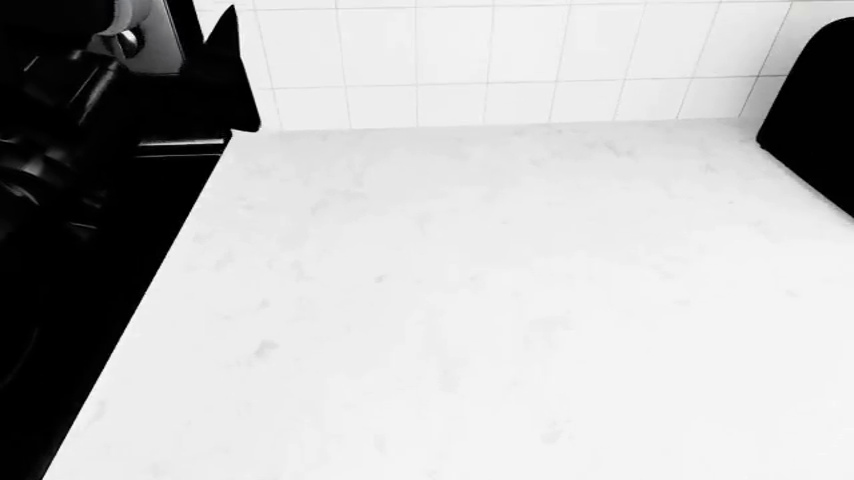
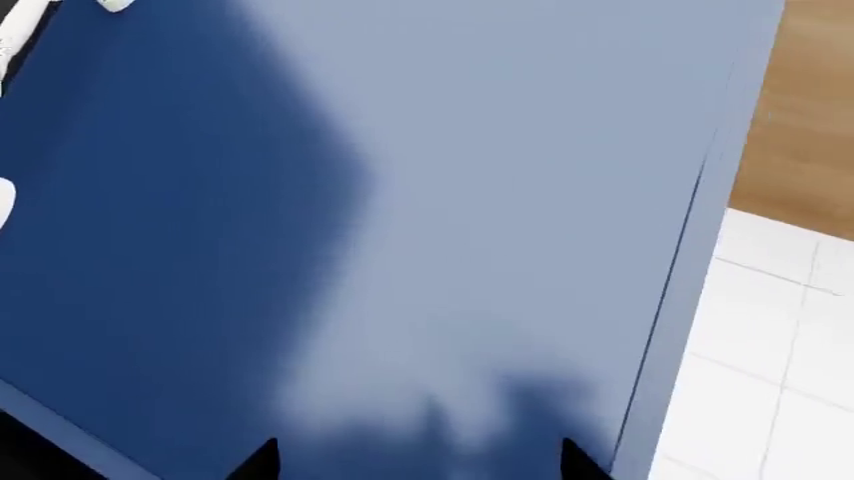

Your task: Pick the brussel sprout, carrot from the counter and place them in the cabinet. Then close the cabinet.

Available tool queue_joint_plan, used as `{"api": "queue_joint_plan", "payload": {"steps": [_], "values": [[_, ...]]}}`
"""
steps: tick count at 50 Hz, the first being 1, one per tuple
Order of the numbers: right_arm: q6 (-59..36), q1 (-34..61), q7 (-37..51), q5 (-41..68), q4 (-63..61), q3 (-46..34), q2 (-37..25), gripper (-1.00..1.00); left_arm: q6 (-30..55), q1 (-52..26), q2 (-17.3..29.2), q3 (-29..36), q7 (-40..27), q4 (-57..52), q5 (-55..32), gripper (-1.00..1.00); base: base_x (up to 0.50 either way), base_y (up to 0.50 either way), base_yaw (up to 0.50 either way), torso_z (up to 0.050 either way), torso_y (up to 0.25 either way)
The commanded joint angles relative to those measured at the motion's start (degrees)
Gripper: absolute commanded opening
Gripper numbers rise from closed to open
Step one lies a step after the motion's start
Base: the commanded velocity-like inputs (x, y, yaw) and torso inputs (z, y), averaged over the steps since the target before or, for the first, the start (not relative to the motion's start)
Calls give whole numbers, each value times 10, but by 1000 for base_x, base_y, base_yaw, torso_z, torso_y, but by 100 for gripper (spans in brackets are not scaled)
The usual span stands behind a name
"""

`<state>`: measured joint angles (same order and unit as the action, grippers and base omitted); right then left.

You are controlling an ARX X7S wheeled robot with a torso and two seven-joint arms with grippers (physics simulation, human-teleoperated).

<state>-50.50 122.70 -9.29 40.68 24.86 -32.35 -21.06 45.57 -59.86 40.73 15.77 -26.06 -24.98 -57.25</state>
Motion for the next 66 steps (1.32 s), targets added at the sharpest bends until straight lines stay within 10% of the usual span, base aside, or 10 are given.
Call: {"api": "queue_joint_plan", "payload": {"steps": [1,28,47,66], "values": [[-64,-41,55,31,-115,47,-78,100,0,-9,2,-7,-8,-8,-3,100,0,0,0,0,0],[-148,-170,174,130,-327,163,-201,100,-6,-7,32,-49,-35,-18,-12,100,0,0,0,0,0],[-167,-335,438,159,-417,413,-253,100,-106,74,72,-158,-106,-126,57,100,0,0,0,0,0],[-214,-326,511,226,-458,520,-273,100,-149,108,76,-202,-136,-145,113,100,0,0,0,0,0]]}}
